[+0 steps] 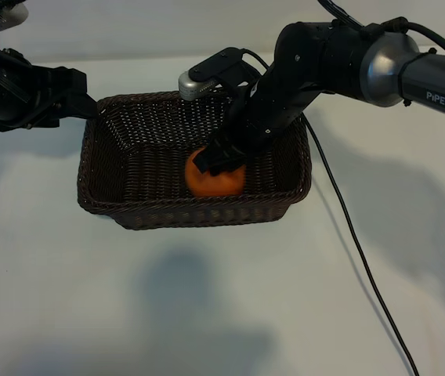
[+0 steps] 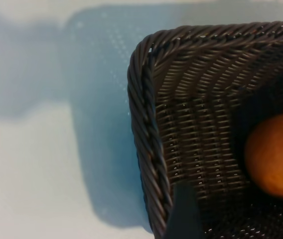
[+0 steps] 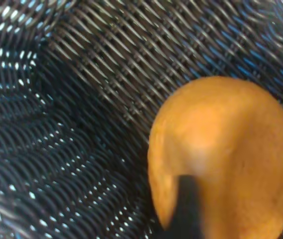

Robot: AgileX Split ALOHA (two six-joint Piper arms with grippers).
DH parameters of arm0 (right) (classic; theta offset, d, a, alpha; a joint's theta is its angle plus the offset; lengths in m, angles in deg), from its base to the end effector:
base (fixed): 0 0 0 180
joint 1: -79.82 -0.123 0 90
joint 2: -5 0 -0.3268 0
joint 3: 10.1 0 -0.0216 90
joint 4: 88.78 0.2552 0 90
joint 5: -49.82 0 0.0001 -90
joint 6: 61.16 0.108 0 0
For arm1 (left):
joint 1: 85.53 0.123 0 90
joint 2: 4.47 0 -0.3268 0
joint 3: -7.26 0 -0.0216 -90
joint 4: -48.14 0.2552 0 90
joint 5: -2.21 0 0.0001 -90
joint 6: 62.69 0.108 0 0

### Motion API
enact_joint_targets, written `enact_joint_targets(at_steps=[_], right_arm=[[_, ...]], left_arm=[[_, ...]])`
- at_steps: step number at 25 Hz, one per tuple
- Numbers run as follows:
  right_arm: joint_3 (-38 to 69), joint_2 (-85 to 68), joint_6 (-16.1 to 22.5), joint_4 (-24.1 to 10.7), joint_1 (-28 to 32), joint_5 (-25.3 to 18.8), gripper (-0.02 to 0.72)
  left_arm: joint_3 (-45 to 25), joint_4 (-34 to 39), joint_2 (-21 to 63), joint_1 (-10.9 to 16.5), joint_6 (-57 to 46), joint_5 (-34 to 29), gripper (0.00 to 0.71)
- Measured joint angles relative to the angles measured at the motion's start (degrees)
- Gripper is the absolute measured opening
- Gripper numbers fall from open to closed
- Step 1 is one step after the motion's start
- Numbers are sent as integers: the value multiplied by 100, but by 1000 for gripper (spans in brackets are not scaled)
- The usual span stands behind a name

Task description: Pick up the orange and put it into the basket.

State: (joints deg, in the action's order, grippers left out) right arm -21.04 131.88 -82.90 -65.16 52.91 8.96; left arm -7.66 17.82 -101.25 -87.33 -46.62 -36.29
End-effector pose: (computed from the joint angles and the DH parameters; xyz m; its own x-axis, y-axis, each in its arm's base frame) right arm 0.4153 0.2426 0.1982 -0.7700 -0.4558 -0.4465 -0.5852 0.7832 0.2099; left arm 0.3394 -0.0447 0.2880 -0.8515 -0.1140 -0.5118 0.0794 0.9368 -0.3407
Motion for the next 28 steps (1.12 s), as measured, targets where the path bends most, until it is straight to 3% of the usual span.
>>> enact_joint_targets(at_steps=[2, 4, 11, 19, 22, 28], right_arm=[[-4, 0, 14, 0, 0, 0, 671], [-6, 0, 86, 0, 0, 5, 697], [-167, -78, 244, -89, 0, -213, 665], [-700, -466, 1046, -856, 0, -906, 632], [-742, -654, 1185, -1176, 0, -1160, 623], [-742, -1077, 1313, -1300, 103, -1550, 608]], left_arm=[[0, 0, 0, 0, 0, 0, 590], [0, 0, 0, 0, 0, 0, 590], [0, 0, 0, 0, 0, -2, 590], [0, 0, 0, 0, 0, -8, 590], [0, 0, 0, 0, 0, -8, 589], [0, 0, 0, 0, 0, -8, 589]])
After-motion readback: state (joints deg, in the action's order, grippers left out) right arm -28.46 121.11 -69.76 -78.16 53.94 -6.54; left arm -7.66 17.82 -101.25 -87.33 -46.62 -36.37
